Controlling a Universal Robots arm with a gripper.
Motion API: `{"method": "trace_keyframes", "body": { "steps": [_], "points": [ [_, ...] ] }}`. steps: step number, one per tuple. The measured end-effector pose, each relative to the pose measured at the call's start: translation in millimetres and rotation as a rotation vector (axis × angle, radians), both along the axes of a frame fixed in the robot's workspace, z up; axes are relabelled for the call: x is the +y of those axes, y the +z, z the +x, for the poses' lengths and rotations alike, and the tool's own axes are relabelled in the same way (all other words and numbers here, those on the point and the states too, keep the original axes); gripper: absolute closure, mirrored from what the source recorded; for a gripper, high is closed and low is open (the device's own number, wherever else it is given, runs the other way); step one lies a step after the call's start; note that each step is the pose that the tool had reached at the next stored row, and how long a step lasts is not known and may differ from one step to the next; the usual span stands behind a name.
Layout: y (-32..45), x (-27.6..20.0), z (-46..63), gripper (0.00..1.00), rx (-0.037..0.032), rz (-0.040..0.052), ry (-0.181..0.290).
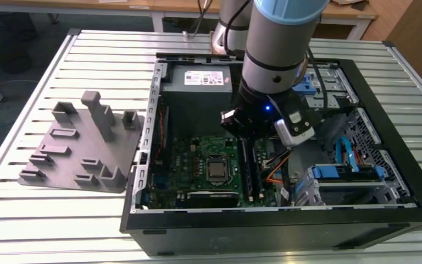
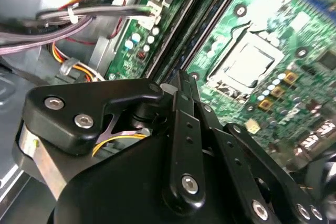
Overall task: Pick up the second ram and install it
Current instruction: 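Press down the second ram until it locks into place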
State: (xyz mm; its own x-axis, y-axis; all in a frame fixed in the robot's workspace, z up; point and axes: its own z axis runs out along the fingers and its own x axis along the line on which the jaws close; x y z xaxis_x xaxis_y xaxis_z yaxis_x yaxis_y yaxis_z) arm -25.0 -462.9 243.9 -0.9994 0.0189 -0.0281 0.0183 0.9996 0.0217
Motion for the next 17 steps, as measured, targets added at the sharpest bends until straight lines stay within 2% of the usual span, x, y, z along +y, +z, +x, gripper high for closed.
{"method": "trace_keyframes", "body": {
  "steps": [3, 6, 9, 13, 17],
  "points": [
    [-5.5, 7.6, 0.0, 0.93, 0.0000, 0.0004, 0.000],
    [-11.1, 12.7, 0.0, 0.93, 0.0000, 0.0014, 0.000],
    [-16.2, 14.3, -0.1, 0.93, -0.0001, 0.0059, 0.000],
    [-20.9, 16.8, -1.3, 0.93, 0.0000, 0.0063, 0.000],
    [-23.5, 17.0, -1.3, 0.93, 0.0003, 0.0056, 0.001]
  ]
}}
